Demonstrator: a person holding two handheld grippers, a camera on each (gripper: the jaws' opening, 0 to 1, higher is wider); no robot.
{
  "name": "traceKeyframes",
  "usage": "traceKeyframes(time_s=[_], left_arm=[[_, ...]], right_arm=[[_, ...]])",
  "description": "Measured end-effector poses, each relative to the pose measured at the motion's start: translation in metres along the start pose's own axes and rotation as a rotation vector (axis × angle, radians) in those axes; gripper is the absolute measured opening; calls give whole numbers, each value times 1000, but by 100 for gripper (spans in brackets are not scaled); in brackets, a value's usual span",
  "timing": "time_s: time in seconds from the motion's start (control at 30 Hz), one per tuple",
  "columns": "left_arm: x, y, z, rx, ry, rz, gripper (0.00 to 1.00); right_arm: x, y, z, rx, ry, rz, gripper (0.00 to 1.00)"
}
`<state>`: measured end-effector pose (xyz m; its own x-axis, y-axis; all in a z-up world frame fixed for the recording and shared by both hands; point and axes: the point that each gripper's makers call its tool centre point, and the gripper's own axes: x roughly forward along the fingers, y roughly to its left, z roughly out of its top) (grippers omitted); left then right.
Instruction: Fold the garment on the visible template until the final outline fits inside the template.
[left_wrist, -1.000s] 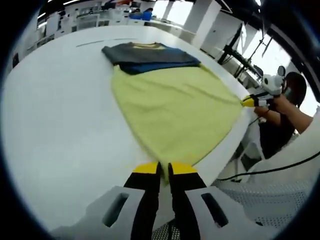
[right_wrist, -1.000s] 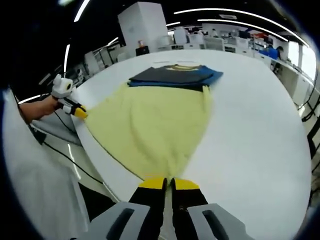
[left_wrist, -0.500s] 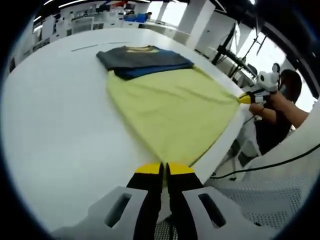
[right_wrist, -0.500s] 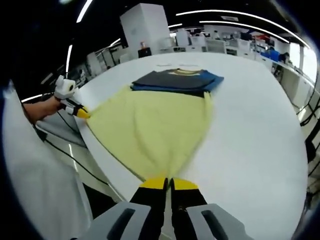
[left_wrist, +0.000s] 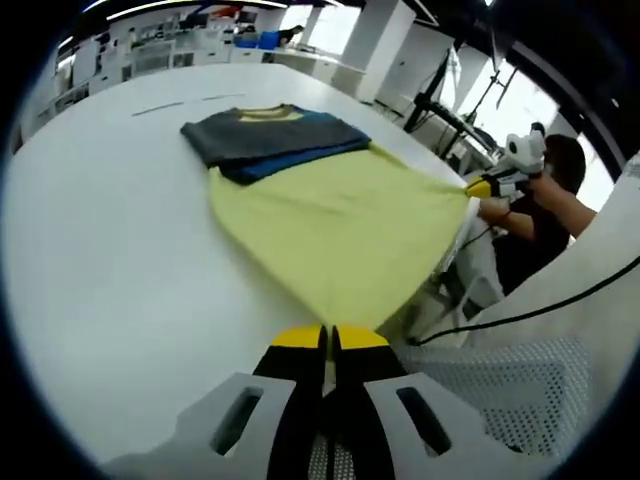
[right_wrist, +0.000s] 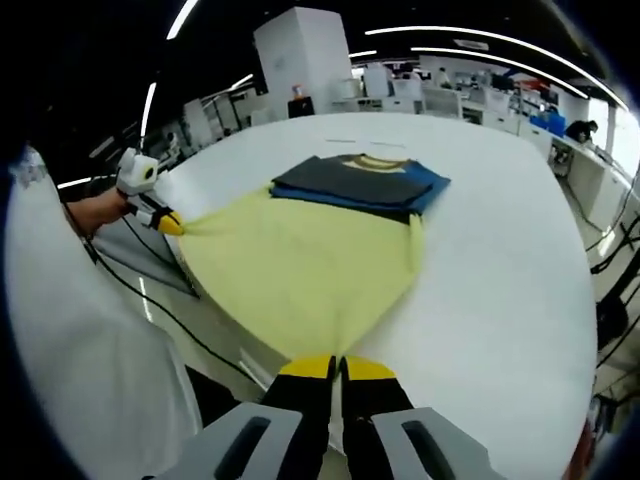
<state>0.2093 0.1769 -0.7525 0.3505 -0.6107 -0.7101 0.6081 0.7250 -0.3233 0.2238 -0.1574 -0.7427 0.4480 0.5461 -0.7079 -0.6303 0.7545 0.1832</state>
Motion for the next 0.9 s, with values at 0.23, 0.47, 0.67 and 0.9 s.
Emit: traceKeyframes(time_s=[0.23, 0.47, 0.67, 0.9], left_arm=[[-21, -12, 9, 19, -20, -18, 0], [-41, -18, 27, 62, -59, -12, 0], [-54, -21, 43, 73, -101, -15, 0], [-56, -12, 58, 65, -139, -3, 0]], right_arm=[[-19, 14, 7, -9, -2, 10, 0], [-33, 19, 24, -24, -35, 7, 0], [-43, 20, 39, -34, -62, -5, 0], [-44, 19, 62, 4, -98, -12, 0]])
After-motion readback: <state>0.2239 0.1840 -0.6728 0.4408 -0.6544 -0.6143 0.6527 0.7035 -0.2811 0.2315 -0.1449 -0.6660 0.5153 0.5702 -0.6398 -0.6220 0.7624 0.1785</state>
